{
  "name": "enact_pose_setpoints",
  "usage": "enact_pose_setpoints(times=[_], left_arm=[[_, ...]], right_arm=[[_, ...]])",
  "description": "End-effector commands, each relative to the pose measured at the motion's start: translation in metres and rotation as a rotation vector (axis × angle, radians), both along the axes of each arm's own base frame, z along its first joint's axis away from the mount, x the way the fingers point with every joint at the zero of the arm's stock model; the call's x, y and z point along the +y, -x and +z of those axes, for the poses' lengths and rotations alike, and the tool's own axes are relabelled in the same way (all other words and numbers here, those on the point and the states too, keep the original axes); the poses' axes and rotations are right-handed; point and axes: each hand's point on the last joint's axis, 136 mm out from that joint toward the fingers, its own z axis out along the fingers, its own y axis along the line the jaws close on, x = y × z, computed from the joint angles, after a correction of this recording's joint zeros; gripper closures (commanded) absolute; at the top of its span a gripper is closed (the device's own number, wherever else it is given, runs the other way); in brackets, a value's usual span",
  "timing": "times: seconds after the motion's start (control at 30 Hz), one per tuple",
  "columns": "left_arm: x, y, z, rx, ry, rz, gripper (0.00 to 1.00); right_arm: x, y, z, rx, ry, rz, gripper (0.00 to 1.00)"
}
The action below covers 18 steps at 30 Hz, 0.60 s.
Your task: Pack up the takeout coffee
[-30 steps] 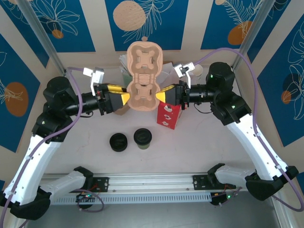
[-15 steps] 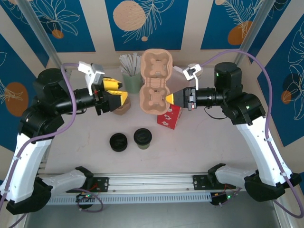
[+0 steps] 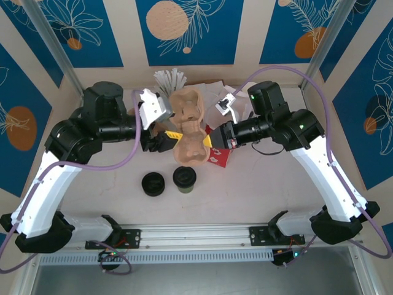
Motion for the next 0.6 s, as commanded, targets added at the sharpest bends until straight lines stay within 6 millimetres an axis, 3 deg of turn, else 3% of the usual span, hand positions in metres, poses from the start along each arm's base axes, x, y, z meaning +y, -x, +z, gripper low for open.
enact_pose_setpoints(times=[0.0,0.57], left_arm=[[0.004,0.001,-0.005,-0.095,-0.081,-0.026,0.30],[-0.027,-0.011,-0.037,-0.140,-0.193,-0.079,0.38]], right_arm=[[-0.002,0.010,0.005,-0.011,0.009,0.029,1.00],[0.004,0.013,0.002,0.035,-0.004,0.050,1.00]])
